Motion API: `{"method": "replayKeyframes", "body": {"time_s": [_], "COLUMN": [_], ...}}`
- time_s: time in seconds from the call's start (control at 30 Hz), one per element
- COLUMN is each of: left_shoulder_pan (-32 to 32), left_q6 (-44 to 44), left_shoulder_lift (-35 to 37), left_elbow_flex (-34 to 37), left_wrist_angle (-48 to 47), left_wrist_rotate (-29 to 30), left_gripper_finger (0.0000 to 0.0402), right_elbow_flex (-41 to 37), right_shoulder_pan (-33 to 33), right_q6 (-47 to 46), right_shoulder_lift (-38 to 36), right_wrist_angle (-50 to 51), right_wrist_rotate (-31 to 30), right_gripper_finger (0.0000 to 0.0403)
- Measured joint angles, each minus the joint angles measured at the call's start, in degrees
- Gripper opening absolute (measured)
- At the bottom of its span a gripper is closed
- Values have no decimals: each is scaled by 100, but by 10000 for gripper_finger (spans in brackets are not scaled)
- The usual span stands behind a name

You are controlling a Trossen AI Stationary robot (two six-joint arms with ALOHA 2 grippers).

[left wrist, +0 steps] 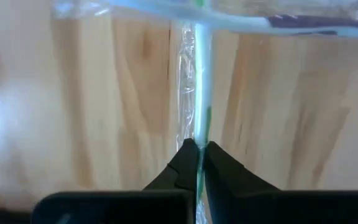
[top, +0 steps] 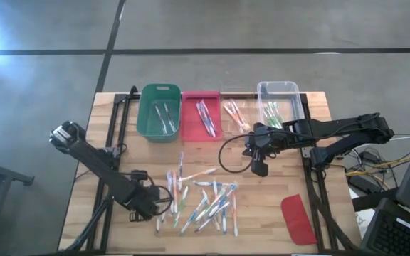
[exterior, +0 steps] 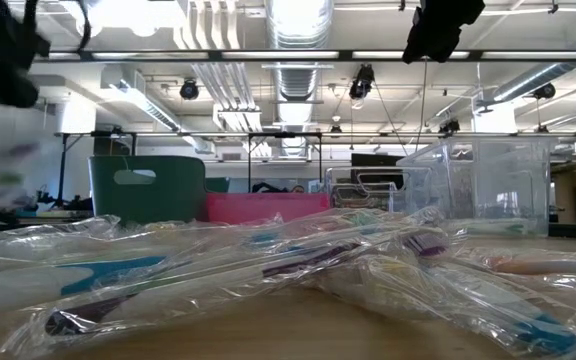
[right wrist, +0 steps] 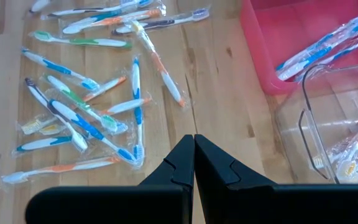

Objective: Pick & Place Toothbrushes
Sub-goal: Put the green toothbrush into the white bin

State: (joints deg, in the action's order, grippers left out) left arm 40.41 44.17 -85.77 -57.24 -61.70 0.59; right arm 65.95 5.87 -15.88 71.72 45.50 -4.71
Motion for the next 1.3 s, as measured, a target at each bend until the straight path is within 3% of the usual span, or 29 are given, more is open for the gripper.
{"method": "replayKeyframes", "body": {"time_s": [0.27, 0.5, 0.67, 0.77, 0.93, 1.13, 1.23, 1.3], "left_shoulder_pan": [4, 4, 3, -23, -253, -953, -1395, -1649], "left_q6": [-950, -1766, -3339, -4561, -6044, -7443, -8304, -8949], "left_shoulder_lift": [4, 8, 11, 11, 11, 11, 11, 11], "left_elbow_flex": [-875, -1055, -946, -801, -418, 133, 423, 585], "left_wrist_angle": [-749, -703, -573, -109, 1675, 3636, 4581, 5153], "left_wrist_rotate": [2111, 4080, 5689, 6514, 7807, 8441, 8360, 7985], "left_gripper_finger": [17, 18, 19, 19, 19, 19, 19, 19], "right_elbow_flex": [0, 0, 0, 0, 0, 2, 2, 2], "right_shoulder_pan": [0, 0, 0, 0, 0, 0, -2, -16], "right_q6": [1, 0, 0, -51, -392, -620, -645, -647], "right_shoulder_lift": [-2, -2, -3, -4, -4, -9, -9, -9], "right_wrist_angle": [0, -2, -26, -31, -123, -335, -470, -551], "right_wrist_rotate": [0, 0, 0, 0, 0, 2, 2, 4], "right_gripper_finger": [8, 8, 8, 8, 8, 8, 8, 8]}}
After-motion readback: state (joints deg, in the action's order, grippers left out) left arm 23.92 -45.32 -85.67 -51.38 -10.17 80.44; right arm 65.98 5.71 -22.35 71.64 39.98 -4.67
